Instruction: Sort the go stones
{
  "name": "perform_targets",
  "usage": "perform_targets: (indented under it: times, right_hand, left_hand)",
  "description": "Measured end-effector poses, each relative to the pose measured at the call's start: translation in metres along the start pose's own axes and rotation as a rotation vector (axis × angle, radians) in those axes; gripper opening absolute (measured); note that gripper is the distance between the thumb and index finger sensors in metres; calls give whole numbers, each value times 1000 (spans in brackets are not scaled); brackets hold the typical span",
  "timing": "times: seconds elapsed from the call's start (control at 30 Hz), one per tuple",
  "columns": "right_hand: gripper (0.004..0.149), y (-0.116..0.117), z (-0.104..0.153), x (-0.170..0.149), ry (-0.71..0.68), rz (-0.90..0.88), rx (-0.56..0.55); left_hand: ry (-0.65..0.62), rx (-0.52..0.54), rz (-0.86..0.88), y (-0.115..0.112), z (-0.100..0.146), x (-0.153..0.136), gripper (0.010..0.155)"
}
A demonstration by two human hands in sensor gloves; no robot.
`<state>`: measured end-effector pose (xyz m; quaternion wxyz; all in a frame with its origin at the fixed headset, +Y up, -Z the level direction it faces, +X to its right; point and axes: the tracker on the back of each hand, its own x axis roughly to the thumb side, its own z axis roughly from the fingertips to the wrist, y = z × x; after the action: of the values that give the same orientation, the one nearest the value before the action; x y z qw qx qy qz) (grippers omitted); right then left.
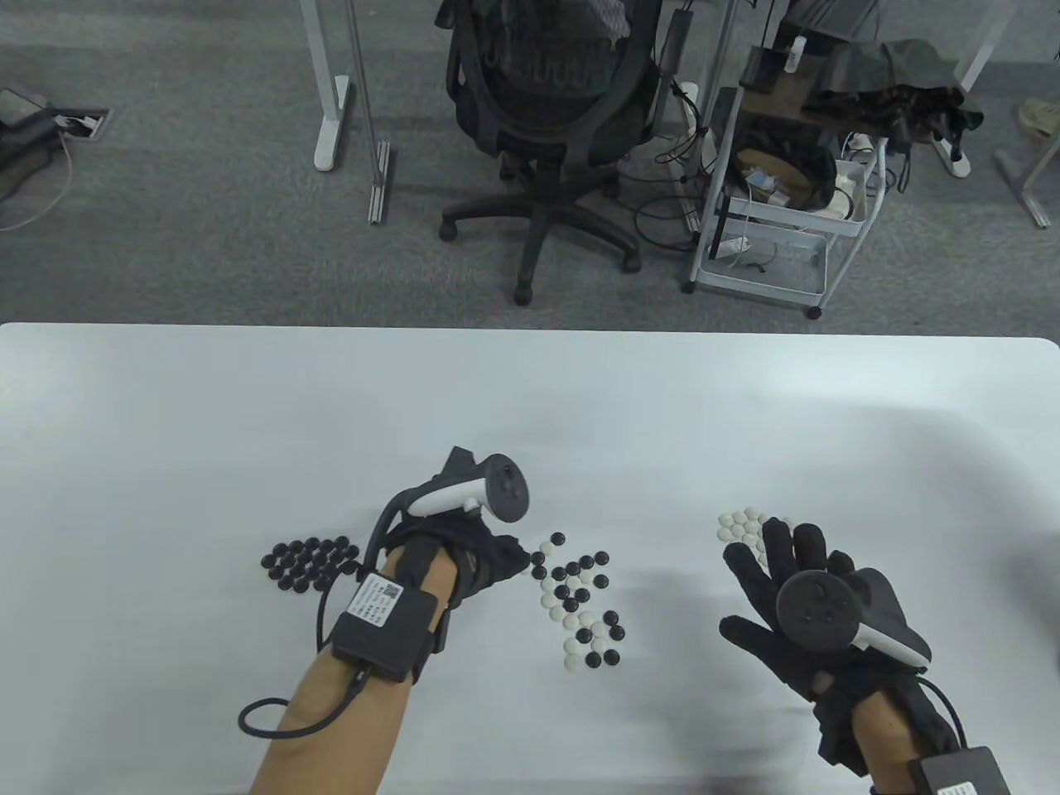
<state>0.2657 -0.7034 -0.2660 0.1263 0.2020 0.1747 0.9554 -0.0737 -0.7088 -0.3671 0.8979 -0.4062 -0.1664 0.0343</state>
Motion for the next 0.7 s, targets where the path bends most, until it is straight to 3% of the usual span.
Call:
perform_targets:
  times: [0.13, 0.3, 0.43, 0.7]
  right_hand:
    - [79, -1, 1, 1, -8, -1, -8]
    - [79, -2, 2, 1, -13, -5, -11]
    - [79, -3, 3, 1, -14, -10, -11]
    - [79, -3, 3, 0, -15, -12, -12]
  left_hand:
    - [3, -25, -19, -1, -36, 23, 64]
    - [48, -44, -23, -5, -62, 26, 63]
    - [95, -26, 44, 0, -57, 1, 64]
    - [170, -44, 177, -15, -8, -87, 64]
